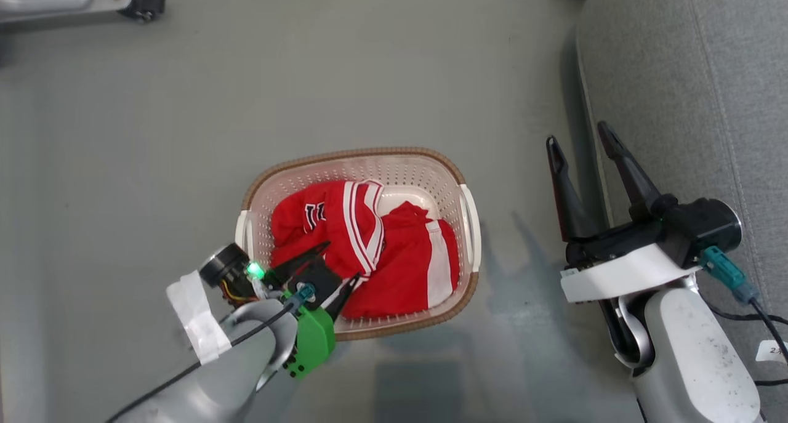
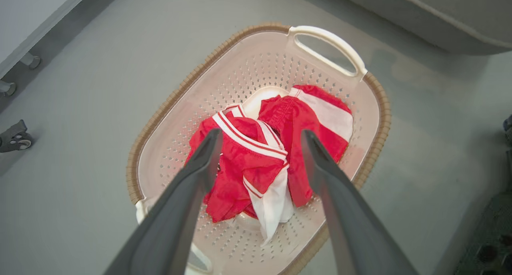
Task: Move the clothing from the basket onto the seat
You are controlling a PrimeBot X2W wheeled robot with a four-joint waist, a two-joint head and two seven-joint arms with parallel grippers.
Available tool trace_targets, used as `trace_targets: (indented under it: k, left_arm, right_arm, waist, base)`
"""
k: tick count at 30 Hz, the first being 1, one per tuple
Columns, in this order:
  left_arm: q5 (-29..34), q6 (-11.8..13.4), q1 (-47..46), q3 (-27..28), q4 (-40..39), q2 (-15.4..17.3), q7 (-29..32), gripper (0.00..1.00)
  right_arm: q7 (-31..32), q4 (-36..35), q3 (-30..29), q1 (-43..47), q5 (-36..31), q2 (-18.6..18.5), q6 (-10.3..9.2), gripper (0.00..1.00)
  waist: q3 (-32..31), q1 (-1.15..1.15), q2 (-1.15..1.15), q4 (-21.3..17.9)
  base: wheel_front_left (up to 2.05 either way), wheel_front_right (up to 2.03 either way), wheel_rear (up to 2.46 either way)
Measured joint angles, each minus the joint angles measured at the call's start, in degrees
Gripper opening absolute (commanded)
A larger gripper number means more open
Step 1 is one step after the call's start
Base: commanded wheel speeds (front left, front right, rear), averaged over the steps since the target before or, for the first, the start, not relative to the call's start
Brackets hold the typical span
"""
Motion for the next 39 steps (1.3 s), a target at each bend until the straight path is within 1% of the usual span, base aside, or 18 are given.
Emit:
trace_targets:
  k: [2, 4, 10, 13, 17, 27, 34, 39]
  left_arm:
    - [1.83, 0.00, -3.02, -3.32, 1.90, 0.81, -0.01, 1.00]
    - [2.16, 0.00, -5.10, -5.54, 3.47, 1.04, -0.01, 1.00]
    - [0.74, 0.00, -10.55, -11.62, 6.97, 1.09, -0.01, 1.00]
    - [-1.49, 0.00, -12.77, -14.08, 8.12, 1.08, 0.00, 1.00]
    - [-2.41, 0.00, -15.05, -16.63, 9.01, 1.29, -0.01, 1.00]
    - [-2.60, 0.00, -18.59, -18.52, 13.90, 0.64, 0.00, 1.00]
    - [-2.08, 0.00, -19.64, -18.78, 16.29, 0.09, -0.01, 1.00]
    - [-0.91, 0.04, -21.71, -18.81, 17.95, 0.21, 0.00, 1.00]
  right_arm:
    - [0.00, -0.40, -0.09, -0.99, 0.08, -0.01, 0.00, 1.00]
    - [0.00, -0.63, 0.01, -2.04, 0.09, -0.01, 0.00, 1.00]
    - [0.00, -1.88, -0.01, -5.55, 1.16, -0.03, 0.00, 1.00]
    - [0.00, -2.31, 0.27, -7.00, 1.37, -0.04, 0.00, 1.00]
    - [0.00, -2.63, 0.83, -8.28, 2.23, -0.02, 0.00, 1.00]
    - [0.00, -3.36, 1.49, -9.86, 3.58, -0.03, 0.00, 1.00]
    - [0.00, -3.63, 1.36, -10.80, 3.72, -0.02, 0.00, 1.00]
    - [0.00, -3.90, 1.34, -11.58, 3.74, -0.02, 0.00, 1.00]
  waist:
    - [2.00, 0.00, 0.00, -0.38]
    - [3.99, 0.00, 0.00, -0.77]
    - [10.32, 0.00, 0.00, -2.10]
    - [13.31, 0.00, 0.00, -2.73]
    - [17.19, 0.01, 0.00, -3.75]
    - [24.04, 0.00, 0.00, -6.45]
    - [27.08, 0.00, 0.00, -7.66]
    - [28.46, 0.00, 0.00, -7.77]
  base:
    - [0.00, 0.00, 0.00]
    - [0.00, 0.00, 0.00]
    - [0.00, 0.00, 0.00]
    - [0.00, 0.00, 0.00]
    - [0.00, 0.00, 0.00]
    - [0.00, 0.00, 0.00]
    - [0.00, 0.00, 0.00]
    - [0.00, 0.00, 0.00]
